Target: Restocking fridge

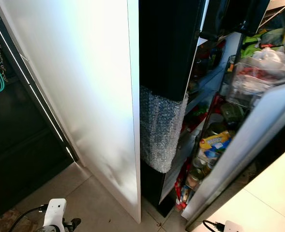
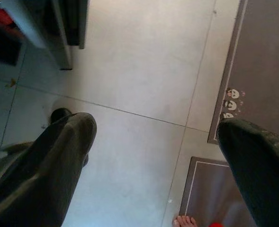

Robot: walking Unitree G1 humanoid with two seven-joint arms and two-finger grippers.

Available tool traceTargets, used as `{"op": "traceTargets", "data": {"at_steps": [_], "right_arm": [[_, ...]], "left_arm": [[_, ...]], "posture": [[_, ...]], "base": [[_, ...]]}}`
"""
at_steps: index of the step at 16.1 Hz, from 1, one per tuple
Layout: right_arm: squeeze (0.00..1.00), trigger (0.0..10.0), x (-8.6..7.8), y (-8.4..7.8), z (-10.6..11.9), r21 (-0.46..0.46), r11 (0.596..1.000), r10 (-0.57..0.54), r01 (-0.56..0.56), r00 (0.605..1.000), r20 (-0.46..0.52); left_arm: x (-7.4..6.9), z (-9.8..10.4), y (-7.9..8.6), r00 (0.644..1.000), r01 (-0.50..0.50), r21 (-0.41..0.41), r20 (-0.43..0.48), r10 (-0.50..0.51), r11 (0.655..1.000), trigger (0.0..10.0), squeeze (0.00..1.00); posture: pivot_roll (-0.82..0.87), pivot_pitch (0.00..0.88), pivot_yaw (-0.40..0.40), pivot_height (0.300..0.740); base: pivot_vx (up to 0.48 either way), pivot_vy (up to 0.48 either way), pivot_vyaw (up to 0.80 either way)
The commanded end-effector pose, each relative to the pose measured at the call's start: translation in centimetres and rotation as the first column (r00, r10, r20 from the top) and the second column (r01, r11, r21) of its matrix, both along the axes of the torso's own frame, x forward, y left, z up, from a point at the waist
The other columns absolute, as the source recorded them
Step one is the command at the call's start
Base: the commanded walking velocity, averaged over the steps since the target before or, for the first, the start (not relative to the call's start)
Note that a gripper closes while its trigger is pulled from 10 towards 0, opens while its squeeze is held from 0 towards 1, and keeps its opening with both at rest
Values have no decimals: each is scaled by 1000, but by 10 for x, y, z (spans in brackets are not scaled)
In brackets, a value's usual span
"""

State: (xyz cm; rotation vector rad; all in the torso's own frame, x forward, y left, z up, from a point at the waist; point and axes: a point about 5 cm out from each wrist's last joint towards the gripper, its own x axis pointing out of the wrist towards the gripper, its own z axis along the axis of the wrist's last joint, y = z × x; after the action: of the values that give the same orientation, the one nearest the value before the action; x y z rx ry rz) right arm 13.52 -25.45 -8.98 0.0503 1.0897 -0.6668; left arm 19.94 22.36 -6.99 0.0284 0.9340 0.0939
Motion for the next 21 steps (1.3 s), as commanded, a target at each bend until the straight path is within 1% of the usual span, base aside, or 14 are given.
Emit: {"op": "traceTargets", "data": {"at_steps": [1, 3, 5, 8, 10, 11, 12, 13, 14, 16, 18, 21], "right_arm": [[0, 10000, -2, 1, -1, -1, 1000, -29, 29, 1000, 5], [0, 10000, -2, 1, -1, -9, 999, -50, 50, 999, 2], [0, 10000, -4, -1, 1, -68, 993, -93, 92, 996, -11], [0, 10000, -7, -2, 3, -176, 966, -195, 190, 981, -14], [0, 10000, -8, -3, 5, -240, 948, -220, 210, 975, -16], [0, 10000, -8, -3, 6, -255, 943, -226, 215, 974, -15], [0, 10000, -9, -3, 9, -340, 904, -276, 259, 961, -2], [0, 10000, -9, -4, 10, -358, 894, -285, 268, 959, 7], [0, 10000, -9, -4, 12, -395, 878, -290, 271, 957, 13], [0, 10000, -9, -4, 13, -415, 864, -300, 286, 953, 33], [0, 10000, -9, -3, 13, -404, 865, -310, 299, 950, 40], [0, 10000, -11, -1, 15, -440, 823, -371, 358, 927, 60]], "left_arm": [[-3, -2, 2, 1000, 4, 3, -20, -4, 1000, 10000, 0], [-3, -2, 1, 1000, 2, 3, -19, -2, 1000, 10000, 0], [-3, -2, 1, 1000, 0, 2, -19, 0, 1000, 10000, 0], [-3, -1, 1, 1000, -2, 2, -19, 2, 1000, 10000, 0], [-3, -1, 1, 1000, -2, 2, -18, 2, 1000, 10000, 0], [-3, -1, 1, 1000, -2, 2, -18, 2, 1000, 10000, 0], [-3, -1, 1, 1000, -2, 2, -18, 2, 1000, 10000, 0], [-3, -1, 1, 1000, -2, 1, -17, 2, 1000, 10000, 0], [-2, -1, 1, 1000, -2, 2, -17, 2, 1000, 10000, 0], [-2, -1, 1, 1000, -2, 2, -17, 2, 1000, 10000, 0], [-2, -1, 2, 1000, -3, 2, -16, 3, 1000, 10000, 0], [-2, -1, 2, 1000, -2, 2, -17, 2, 1000, 10000, 0]], "posture": [[49, 0, 23, 740], [50, 0, 23, 740], [52, 0, 22, 740], [50, 0, 21, 740], [51, 0, 21, 740], [51, 0, 21, 740], [51, 0, 21, 740], [51, 0, 21, 740], [49, 0, 22, 740], [49, 0, 22, 740], [50, 0, 21, 740], [50, 0, 22, 740]], "base": [[0, 0, 0], [0, 0, 0], [0, 0, 0], [0, 0, 0], [0, 0, 0], [0, 0, 0], [0, 0, 0], [0, 0, 0], [0, 0, 0], [0, 0, 0], [0, 0, 0], [0, 0, 0]]}}
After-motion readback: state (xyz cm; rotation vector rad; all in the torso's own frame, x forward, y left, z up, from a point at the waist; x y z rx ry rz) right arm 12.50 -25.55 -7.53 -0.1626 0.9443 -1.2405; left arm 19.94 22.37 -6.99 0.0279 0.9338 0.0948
